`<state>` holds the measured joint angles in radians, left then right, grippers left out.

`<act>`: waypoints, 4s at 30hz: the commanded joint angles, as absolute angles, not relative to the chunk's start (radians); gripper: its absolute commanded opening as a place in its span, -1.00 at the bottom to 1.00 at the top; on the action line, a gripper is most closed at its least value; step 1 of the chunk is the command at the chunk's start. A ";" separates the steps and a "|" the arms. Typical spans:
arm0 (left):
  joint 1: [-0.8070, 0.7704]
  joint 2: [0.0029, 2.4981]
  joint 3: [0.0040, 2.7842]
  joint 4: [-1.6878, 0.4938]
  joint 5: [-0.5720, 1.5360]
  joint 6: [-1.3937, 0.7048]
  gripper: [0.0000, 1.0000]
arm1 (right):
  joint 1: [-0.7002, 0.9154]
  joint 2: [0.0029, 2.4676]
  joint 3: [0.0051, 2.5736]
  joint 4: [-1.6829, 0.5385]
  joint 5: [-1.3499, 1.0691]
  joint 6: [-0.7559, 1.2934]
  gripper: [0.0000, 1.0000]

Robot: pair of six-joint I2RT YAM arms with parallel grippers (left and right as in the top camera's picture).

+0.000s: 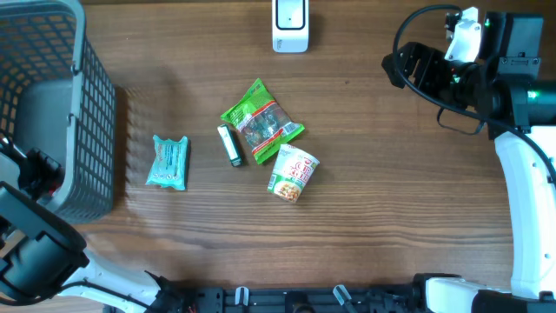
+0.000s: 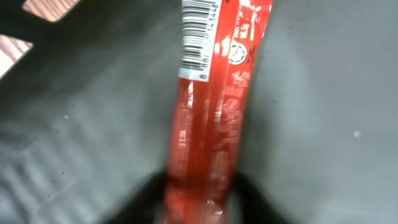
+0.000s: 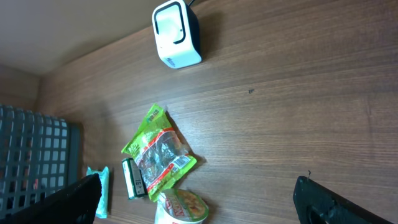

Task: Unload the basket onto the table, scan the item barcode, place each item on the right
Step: 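Return the left gripper into the basket and grasp the red stick snack, then carry the red stick out and lay it between wipes and box, then move the right gripper down over the cup noodle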

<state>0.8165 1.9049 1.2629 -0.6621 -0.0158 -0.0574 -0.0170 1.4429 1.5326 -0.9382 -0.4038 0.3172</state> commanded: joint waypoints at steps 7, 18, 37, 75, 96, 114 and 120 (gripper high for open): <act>0.822 1.851 1.339 -0.688 0.167 -0.075 -0.92 | -0.020 1.450 1.547 -0.936 -0.416 0.326 0.99; 0.768 1.475 1.527 -0.694 0.237 -0.227 -0.92 | -0.020 1.450 1.547 -0.936 -0.416 0.326 0.99; -0.043 1.324 1.381 -1.063 0.088 -0.321 -0.91 | -0.020 1.450 1.547 -0.936 -0.416 0.325 0.99; -0.213 1.563 1.201 -0.878 -0.017 -0.353 1.00 | -0.020 1.450 1.547 -0.936 -0.416 0.325 1.00; -0.206 1.392 1.203 -0.801 0.002 -0.402 -0.87 | -0.020 1.450 1.547 -0.917 -0.408 0.326 0.99; -0.051 1.322 1.203 -0.778 0.002 -0.532 1.00 | 0.024 1.450 1.538 -1.010 -0.580 0.598 0.83; -0.047 1.322 1.203 -0.778 0.002 -0.532 1.00 | 0.204 1.451 1.458 -1.162 -0.406 0.665 0.92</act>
<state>-0.0502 1.3258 1.1934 -0.7784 -0.0025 -0.5194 0.1131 1.4429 1.5162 -1.1435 -0.4789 0.6479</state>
